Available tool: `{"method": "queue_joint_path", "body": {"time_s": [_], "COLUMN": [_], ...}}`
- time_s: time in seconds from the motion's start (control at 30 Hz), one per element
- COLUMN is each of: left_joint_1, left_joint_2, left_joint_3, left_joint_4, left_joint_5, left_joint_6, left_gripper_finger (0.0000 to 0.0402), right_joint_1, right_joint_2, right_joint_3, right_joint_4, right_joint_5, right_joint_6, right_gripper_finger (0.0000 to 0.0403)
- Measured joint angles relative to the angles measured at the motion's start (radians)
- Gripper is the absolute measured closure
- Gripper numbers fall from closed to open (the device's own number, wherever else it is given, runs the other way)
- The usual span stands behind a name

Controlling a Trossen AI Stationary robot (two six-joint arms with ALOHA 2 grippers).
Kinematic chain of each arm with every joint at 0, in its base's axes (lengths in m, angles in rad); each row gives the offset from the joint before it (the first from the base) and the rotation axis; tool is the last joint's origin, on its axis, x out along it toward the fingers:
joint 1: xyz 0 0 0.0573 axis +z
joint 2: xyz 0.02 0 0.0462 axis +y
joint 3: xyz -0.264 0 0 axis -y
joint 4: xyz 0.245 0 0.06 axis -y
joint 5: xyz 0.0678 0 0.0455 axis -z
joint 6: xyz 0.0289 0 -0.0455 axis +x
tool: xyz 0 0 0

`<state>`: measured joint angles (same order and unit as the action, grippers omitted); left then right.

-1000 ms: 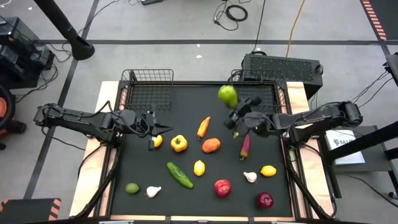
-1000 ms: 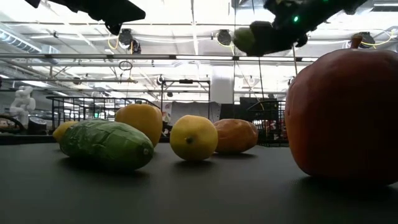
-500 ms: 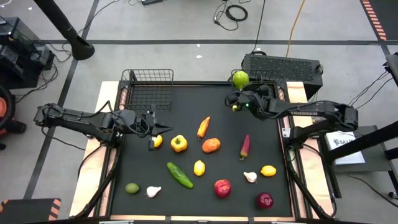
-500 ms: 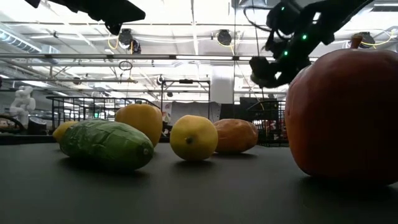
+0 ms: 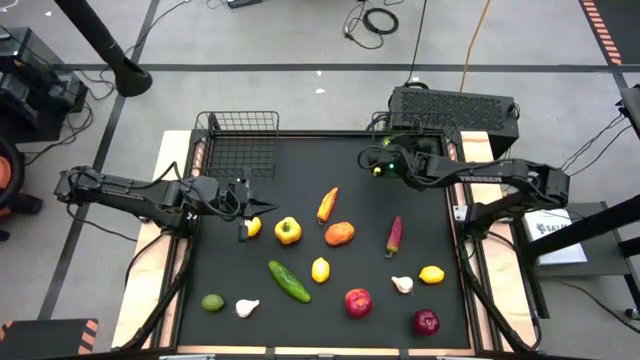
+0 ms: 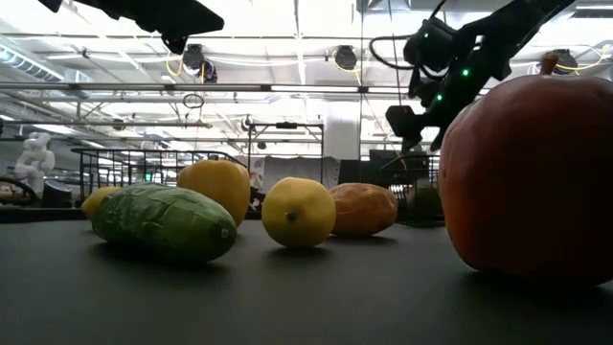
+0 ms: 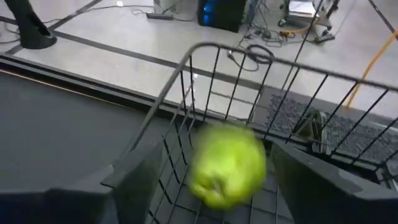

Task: Sort produce into baskets
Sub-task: Put the green chayote into the right black wire basket, then put the top yellow lemon into the left black wire basket

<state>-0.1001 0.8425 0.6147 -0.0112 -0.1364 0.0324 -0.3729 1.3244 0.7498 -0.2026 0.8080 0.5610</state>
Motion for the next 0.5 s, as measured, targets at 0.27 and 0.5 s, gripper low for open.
{"method": "queue_joint_path", "body": {"time_s": [0.27, 0.5], "left_joint_1": [0.0, 0.0], "left_joint_2": [0.0, 0.0], "left_joint_3": [0.0, 0.0], "left_joint_4": [-0.022, -0.036], "left_joint_5": [-0.003, -0.028], "left_joint_6": [-0.035, -0.054], "left_gripper_finger": [0.0384, 0.0384], "right_joint_1": [0.125, 0.362], "right_joint_2": [-0.2, -0.355], "right_joint_3": [0.029, 0.031], "right_joint_4": [-0.013, -0.038], "right_joint_5": [-0.031, -0.209], "right_joint_6": [-0.109, -0.13], "right_gripper_finger": [0.0063, 0.0062]}}
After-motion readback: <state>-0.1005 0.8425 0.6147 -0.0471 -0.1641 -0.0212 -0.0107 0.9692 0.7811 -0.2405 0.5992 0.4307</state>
